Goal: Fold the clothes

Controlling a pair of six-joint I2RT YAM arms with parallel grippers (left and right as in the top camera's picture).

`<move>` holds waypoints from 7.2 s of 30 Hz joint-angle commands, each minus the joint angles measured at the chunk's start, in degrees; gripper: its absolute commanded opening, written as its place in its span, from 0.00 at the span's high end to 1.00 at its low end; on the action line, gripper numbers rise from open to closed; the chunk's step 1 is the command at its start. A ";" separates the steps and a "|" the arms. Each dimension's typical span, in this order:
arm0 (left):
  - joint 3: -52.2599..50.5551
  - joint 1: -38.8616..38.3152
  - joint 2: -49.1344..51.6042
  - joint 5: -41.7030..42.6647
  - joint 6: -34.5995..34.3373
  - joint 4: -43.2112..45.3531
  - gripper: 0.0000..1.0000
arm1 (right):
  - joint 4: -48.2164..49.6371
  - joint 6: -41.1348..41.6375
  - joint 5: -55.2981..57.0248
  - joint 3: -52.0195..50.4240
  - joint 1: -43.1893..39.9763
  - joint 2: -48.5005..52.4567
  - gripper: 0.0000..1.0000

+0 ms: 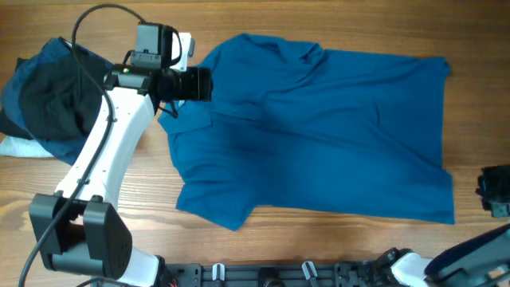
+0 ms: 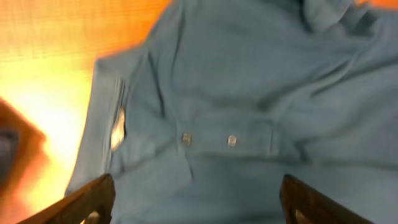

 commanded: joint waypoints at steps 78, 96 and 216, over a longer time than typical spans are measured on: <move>23.30 5.25 -4.04 -4.22 -4.17 -22.60 0.01 | 48.41 -5.11 -5.27 -7.56 30.03 24.48 0.96; 23.30 2.91 -4.04 -4.33 -3.80 -29.49 0.00 | 45.83 1.46 -17.03 0.35 17.57 20.31 0.42; -19.78 -6.58 -13.53 -8.55 -3.96 19.02 0.96 | 24.76 8.09 -28.68 -2.60 14.99 9.22 0.96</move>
